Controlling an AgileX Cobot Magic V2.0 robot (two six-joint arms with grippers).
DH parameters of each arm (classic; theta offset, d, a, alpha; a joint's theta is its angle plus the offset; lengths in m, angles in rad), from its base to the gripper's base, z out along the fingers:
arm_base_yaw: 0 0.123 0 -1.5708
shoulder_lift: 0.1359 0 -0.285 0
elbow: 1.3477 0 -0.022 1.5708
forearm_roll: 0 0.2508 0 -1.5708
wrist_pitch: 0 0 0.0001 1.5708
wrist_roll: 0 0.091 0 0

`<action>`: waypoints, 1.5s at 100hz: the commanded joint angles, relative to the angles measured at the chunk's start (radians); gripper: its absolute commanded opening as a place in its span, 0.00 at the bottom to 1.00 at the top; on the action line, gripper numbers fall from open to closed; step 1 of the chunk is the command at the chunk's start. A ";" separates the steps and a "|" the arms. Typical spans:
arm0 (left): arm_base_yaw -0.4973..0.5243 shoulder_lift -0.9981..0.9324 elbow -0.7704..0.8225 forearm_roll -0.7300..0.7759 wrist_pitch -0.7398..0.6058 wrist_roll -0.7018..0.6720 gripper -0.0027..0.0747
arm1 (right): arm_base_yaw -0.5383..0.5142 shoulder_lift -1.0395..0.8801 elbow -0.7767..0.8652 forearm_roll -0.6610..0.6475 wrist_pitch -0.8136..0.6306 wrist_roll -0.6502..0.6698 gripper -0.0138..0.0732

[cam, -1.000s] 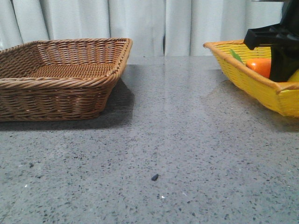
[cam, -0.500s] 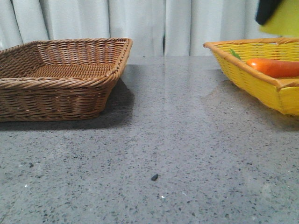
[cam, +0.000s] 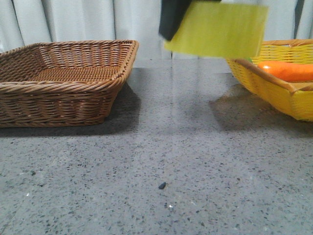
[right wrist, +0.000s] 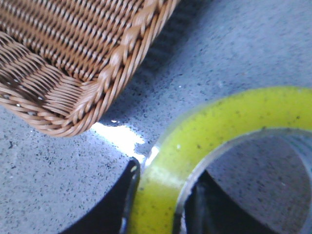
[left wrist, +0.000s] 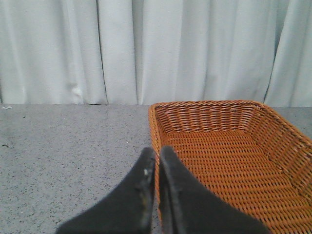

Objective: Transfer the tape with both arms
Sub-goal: 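Grasp the tape roll with the right gripper and set it on the table, then lower the left gripper onto the tape roll and grasp its rim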

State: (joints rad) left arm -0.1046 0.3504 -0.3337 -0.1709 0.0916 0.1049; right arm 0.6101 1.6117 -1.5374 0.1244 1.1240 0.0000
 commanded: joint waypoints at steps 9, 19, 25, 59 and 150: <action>0.002 0.013 -0.037 -0.003 -0.080 -0.006 0.01 | 0.001 0.031 -0.038 -0.006 -0.060 0.000 0.25; 0.002 0.013 -0.037 -0.003 -0.080 -0.006 0.01 | 0.001 0.058 -0.038 -0.006 -0.064 0.000 0.25; 0.002 0.013 -0.037 -0.003 -0.080 -0.006 0.01 | 0.001 0.070 -0.038 -0.006 -0.064 0.000 0.26; 0.002 0.013 -0.037 -0.005 -0.080 -0.006 0.01 | 0.001 0.090 -0.038 -0.006 -0.056 0.000 0.58; -0.548 0.449 -0.296 0.037 -0.244 -0.006 0.56 | 0.001 -0.438 -0.019 -0.112 -0.056 0.000 0.08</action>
State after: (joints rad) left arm -0.5841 0.7246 -0.5346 -0.1611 -0.1049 0.1049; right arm 0.6132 1.2397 -1.5437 0.0265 1.1145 0.0000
